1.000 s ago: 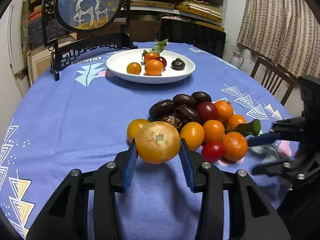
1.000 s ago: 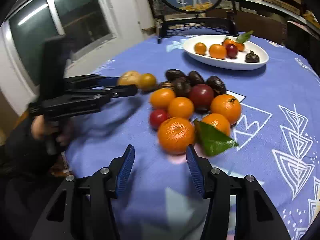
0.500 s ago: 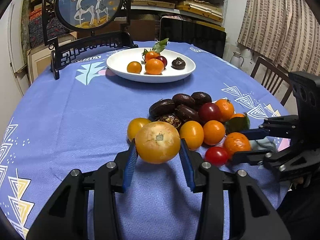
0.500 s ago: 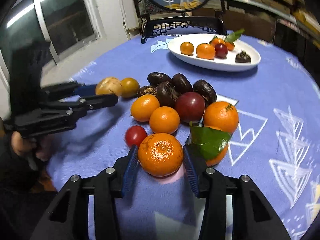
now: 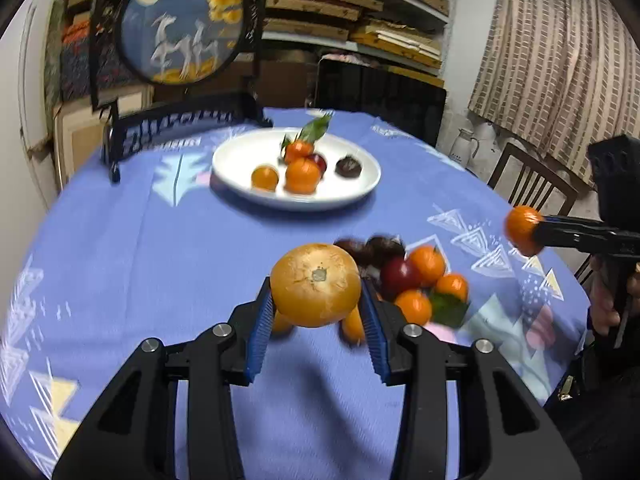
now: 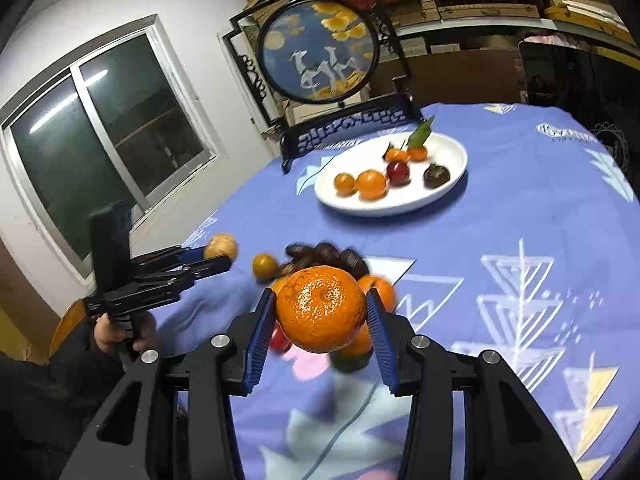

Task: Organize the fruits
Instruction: 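Carry both fruits onto the white plate and open both tools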

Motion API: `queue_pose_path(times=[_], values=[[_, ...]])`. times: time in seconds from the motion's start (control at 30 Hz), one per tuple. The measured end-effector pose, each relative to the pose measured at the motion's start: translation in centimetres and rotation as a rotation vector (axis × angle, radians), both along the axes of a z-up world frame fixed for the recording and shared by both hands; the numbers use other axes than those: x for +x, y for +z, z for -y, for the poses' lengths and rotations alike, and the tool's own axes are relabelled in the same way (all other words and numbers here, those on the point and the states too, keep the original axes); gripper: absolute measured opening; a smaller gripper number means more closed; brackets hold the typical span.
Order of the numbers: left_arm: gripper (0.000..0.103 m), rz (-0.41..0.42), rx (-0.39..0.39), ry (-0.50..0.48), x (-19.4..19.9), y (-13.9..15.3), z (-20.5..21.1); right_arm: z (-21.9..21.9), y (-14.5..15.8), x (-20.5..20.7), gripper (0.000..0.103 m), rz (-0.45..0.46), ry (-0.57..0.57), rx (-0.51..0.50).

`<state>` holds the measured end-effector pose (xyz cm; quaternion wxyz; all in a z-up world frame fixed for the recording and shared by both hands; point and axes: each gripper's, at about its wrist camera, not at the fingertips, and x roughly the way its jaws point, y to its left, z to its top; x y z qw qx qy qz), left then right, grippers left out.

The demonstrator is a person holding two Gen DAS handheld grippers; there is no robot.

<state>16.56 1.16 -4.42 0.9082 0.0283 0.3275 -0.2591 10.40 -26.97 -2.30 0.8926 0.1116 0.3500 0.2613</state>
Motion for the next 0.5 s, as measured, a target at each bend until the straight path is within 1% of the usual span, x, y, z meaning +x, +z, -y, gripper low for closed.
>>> queue_pose_path(times=[0.13, 0.23, 0.43, 0.5], values=[[0.041, 0.01, -0.002, -0.018, 2.4, 1.8, 1.5, 0.4, 0.8, 3.0, 0.046, 0.0, -0.01, 0.013], [0.041, 0.018, 0.004, -0.027, 4.9, 2.5, 2.8, 0.2, 1.3, 6.7, 0.046, 0.003, -0.022, 0.015], [0.041, -0.007, 0.031, -0.019, 11.5, 2.3, 5.2, -1.0, 0.6, 14.0, 0.046, -0.012, -0.046, -0.011], [0.041, -0.011, 0.038, -0.01, 13.5, 2.1, 5.6, -1.5, -0.1, 16.8, 0.046, -0.035, -0.055, -0.021]])
